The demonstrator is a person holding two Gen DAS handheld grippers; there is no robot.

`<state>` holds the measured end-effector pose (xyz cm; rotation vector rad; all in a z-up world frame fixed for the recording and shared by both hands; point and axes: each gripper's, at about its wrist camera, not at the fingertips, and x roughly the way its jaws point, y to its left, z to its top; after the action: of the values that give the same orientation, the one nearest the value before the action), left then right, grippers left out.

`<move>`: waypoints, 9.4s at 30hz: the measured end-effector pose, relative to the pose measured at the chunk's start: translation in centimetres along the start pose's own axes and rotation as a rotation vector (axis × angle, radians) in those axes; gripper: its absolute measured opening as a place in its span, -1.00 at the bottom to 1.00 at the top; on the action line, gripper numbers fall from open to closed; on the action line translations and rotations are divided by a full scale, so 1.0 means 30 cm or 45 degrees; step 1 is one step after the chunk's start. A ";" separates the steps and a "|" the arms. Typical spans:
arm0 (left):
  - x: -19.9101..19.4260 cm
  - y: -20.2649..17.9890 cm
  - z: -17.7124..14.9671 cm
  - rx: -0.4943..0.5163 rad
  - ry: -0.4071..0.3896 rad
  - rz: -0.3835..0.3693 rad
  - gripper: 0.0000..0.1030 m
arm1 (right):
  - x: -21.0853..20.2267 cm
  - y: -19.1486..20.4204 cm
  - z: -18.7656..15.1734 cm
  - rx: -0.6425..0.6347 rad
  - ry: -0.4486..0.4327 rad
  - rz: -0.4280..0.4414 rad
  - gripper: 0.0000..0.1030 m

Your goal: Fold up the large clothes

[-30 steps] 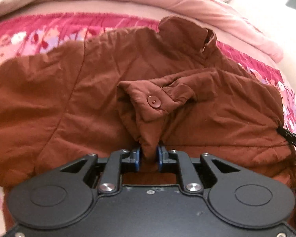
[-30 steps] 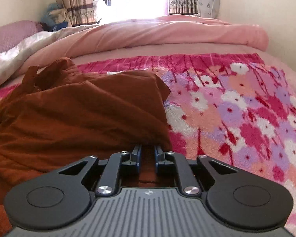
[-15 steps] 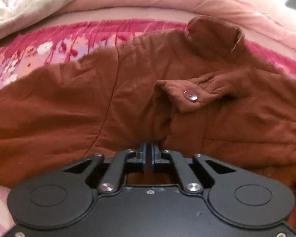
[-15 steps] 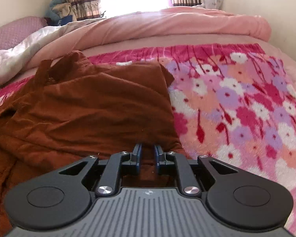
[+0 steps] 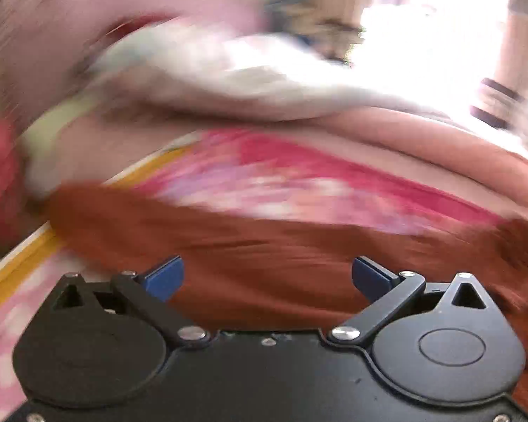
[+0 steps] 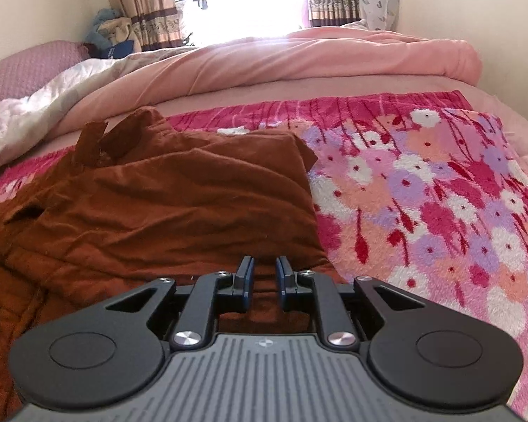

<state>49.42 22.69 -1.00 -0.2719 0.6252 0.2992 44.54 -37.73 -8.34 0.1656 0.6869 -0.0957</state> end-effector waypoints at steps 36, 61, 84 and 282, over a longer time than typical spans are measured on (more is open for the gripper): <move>-0.076 -0.697 0.047 0.287 0.052 -0.650 -0.93 | -0.002 -0.007 -0.057 0.050 -0.035 0.040 -0.66; 0.025 -0.542 -0.067 0.224 0.323 -0.743 0.51 | -0.128 0.114 0.031 0.007 -0.104 0.236 0.02; 0.244 -0.653 -0.206 0.349 0.495 -0.632 0.51 | 0.073 0.278 0.052 -0.079 0.045 0.324 -0.78; 0.375 -0.761 0.319 0.296 0.212 -0.430 -0.50 | 0.047 -0.118 0.481 0.141 -0.235 0.166 0.17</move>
<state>71.21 7.02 3.22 -0.1756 0.7587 -0.1224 54.09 -43.91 1.31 0.3035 0.4856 -0.0234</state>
